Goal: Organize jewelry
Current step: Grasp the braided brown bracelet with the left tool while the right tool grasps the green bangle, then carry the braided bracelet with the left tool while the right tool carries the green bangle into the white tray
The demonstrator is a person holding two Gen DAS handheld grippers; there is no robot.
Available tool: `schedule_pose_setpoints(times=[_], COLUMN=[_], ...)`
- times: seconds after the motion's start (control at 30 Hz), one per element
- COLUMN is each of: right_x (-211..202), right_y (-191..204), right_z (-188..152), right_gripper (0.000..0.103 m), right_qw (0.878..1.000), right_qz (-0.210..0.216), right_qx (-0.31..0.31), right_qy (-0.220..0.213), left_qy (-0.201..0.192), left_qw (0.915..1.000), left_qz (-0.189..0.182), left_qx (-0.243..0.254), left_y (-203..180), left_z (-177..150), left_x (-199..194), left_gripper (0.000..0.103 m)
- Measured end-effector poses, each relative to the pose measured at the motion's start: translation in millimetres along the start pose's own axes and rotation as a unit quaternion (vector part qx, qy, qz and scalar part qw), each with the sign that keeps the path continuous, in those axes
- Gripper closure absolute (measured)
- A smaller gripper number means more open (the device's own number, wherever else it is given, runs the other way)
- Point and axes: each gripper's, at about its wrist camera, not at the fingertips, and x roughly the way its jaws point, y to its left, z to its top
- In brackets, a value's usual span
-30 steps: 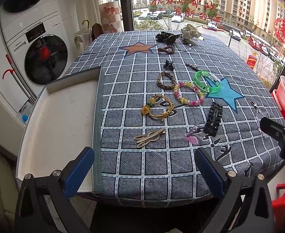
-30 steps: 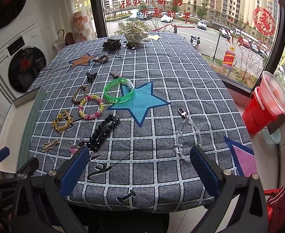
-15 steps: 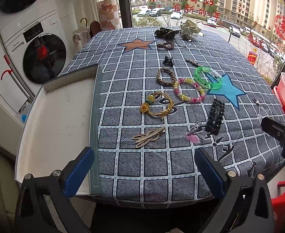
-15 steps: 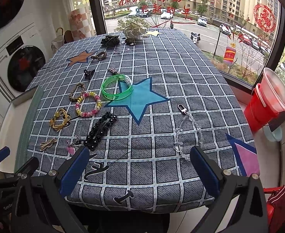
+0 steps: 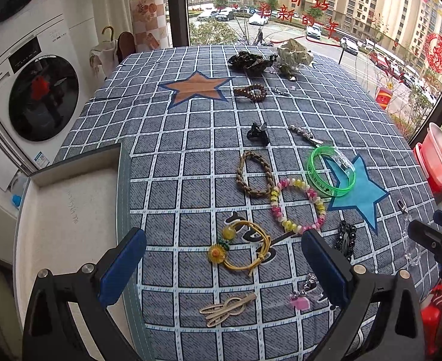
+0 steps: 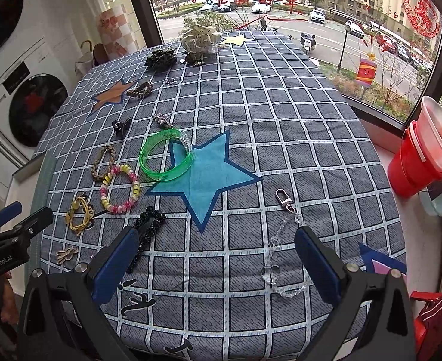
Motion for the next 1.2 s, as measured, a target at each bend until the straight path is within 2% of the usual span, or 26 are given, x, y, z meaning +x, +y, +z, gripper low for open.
schedule_pose_setpoints(times=[0.23, 0.3, 0.4, 0.47, 0.53, 0.63, 0.77, 0.83, 0.87, 0.9, 0.93, 0.97, 1.0, 1.03, 1.07, 1.1, 1.13, 1.2], right_x=[39.2, 49.6, 65.8, 75.1, 88.0, 107.1, 117.0, 119.8, 120.6, 121.0, 120.9, 119.6, 118.9, 118.5, 117.7, 116.9, 116.2, 114.5], right_y=[0.4, 3.1, 8.2, 10.3, 11.8, 13.5, 26.6, 36.5, 41.3, 45.8, 49.8, 52.0, 53.2, 53.9, 54.7, 54.7, 54.8, 51.1], right_z=[46.7, 55.3, 66.9, 72.0, 76.6, 79.3, 82.8, 83.2, 82.5, 80.7, 79.4, 78.2, 77.9, 78.0, 78.0, 78.3, 78.3, 77.9], right_gripper=[0.000, 0.001, 0.005, 0.009, 0.019, 0.032, 0.038, 0.039, 0.039, 0.039, 0.042, 0.045, 0.050, 0.055, 0.060, 0.079, 0.090, 0.092], right_qw=[0.999, 0.999, 0.999, 0.999, 0.998, 0.997, 0.996, 0.995, 0.995, 0.994, 0.993, 0.992, 0.992, 0.992, 0.992, 0.993, 0.993, 0.994], right_qz=[0.016, 0.015, 0.011, 0.012, 0.008, 0.012, 0.006, -0.007, -0.016, -0.026, -0.033, -0.031, -0.028, -0.025, -0.024, -0.024, -0.024, -0.016], right_qx=[0.012, 0.007, -0.001, -0.003, -0.004, -0.001, -0.029, -0.052, -0.064, -0.078, -0.089, -0.095, -0.096, -0.096, -0.097, -0.096, -0.094, -0.082], right_qy=[0.033, 0.039, 0.046, 0.049, 0.059, 0.081, 0.079, 0.079, 0.079, 0.079, 0.075, 0.072, 0.072, 0.073, 0.073, 0.070, 0.068, 0.066], left_qy=[0.056, 0.073, 0.089, 0.099, 0.113, 0.106, 0.108, 0.103, 0.101, 0.098, 0.096, 0.095, 0.093, 0.092, 0.091, 0.091, 0.093, 0.095], left_qw=[0.9983, 0.9971, 0.9960, 0.9949, 0.9933, 0.9937, 0.9930, 0.9928, 0.9925, 0.9921, 0.9915, 0.9909, 0.9904, 0.9902, 0.9903, 0.9906, 0.9909, 0.9914], left_qz=[0.003, 0.000, -0.011, -0.015, -0.019, -0.011, -0.012, -0.017, -0.020, -0.024, -0.032, -0.035, -0.037, -0.036, -0.034, -0.037, -0.044, -0.061], left_qx=[0.010, 0.018, 0.008, 0.005, 0.010, 0.035, 0.046, 0.058, 0.066, 0.074, 0.081, 0.088, 0.095, 0.099, 0.100, 0.095, 0.087, 0.067], left_y=[5.3, 4.5, 6.6, 7.5, 6.5, -0.7, -6.2, -11.8, -15.2, -18.7, -22.2, -25.8, -29.0, -31.7, -32.5, -31.6, -29.5, -23.9], left_z=[42.2, 47.8, 54.9, 58.2, 58.0, 59.5, 61.9, 61.0, 59.8, 58.8, 57.6, 56.6, 55.8, 55.1, 54.6, 54.5, 55.2, 56.0], left_x=[59.3, 75.3, 95.6, 106.5, 115.5, 118.4, 120.9, 118.8, 117.0, 115.3, 113.7, 112.7, 112.1, 111.6, 111.2, 110.5, 110.1, 106.7], left_gripper=[0.001, 0.014, 0.014, 0.015, 0.023, 0.023, 0.025, 0.039, 0.043, 0.053, 0.065, 0.071, 0.084, 0.091, 0.091, 0.091, 0.091, 0.091])
